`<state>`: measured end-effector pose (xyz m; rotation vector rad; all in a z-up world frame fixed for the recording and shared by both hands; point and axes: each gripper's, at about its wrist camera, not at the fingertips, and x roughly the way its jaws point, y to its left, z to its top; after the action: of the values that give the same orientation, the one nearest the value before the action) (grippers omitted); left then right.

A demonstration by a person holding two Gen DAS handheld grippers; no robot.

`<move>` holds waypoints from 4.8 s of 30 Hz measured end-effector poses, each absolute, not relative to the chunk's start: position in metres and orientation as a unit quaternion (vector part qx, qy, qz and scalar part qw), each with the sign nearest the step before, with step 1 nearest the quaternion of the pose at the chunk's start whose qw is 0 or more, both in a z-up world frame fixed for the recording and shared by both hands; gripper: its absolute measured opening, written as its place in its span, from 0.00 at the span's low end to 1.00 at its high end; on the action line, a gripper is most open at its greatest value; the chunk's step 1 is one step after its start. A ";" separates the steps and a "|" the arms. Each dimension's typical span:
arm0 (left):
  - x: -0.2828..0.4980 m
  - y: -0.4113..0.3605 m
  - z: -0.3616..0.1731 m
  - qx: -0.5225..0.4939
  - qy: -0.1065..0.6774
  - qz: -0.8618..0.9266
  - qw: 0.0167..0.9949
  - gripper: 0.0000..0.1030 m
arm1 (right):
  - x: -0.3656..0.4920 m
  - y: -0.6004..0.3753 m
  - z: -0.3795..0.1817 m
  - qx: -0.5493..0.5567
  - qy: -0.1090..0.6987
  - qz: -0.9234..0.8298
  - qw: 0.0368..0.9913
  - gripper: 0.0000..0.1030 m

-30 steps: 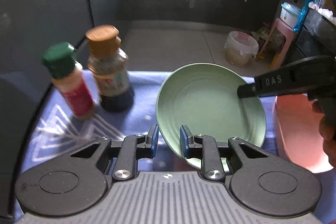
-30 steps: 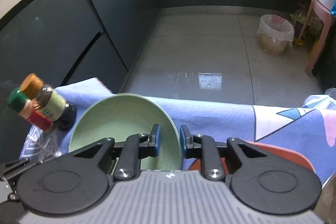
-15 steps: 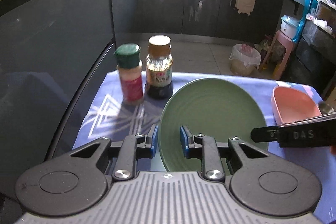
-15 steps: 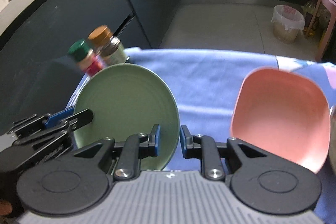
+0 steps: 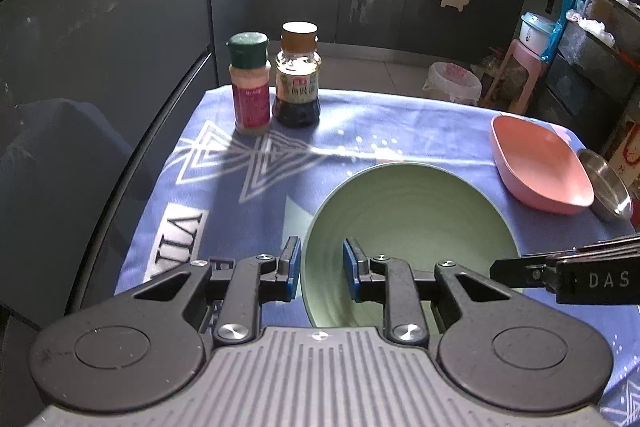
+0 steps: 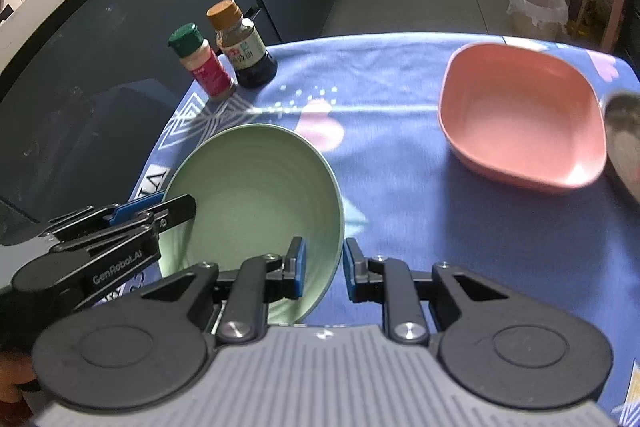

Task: Organize plates and bowls
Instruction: 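Carry the green plate with the left gripper and lower it onto the bowls, then open the left gripper and lift it off the green plate, then reach the left gripper to the pink rectangular dish rim and grasp it, then lift the pink dish with the left gripper and carry it over the green plate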

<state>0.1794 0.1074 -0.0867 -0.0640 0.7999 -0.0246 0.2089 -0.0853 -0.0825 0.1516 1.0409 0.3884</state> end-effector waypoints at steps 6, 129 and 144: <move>0.174 0.102 -0.091 -0.023 0.396 -0.011 0.918 0.20 | 0.200 -0.087 -0.088 0.077 0.498 0.178 0.845 1.00; 0.299 -0.056 -0.104 0.027 0.407 -0.134 0.903 0.28 | 0.245 -0.222 -0.104 0.285 0.422 -0.033 0.860 1.00; 0.294 -0.061 -0.108 0.053 0.399 -0.136 0.905 0.12 | 0.243 -0.223 -0.104 0.285 0.421 -0.029 0.861 1.00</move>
<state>0.2938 -0.0607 -0.1079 0.1096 0.8237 -0.2808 0.2426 -0.2227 -0.1042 0.5975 0.8844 -0.0616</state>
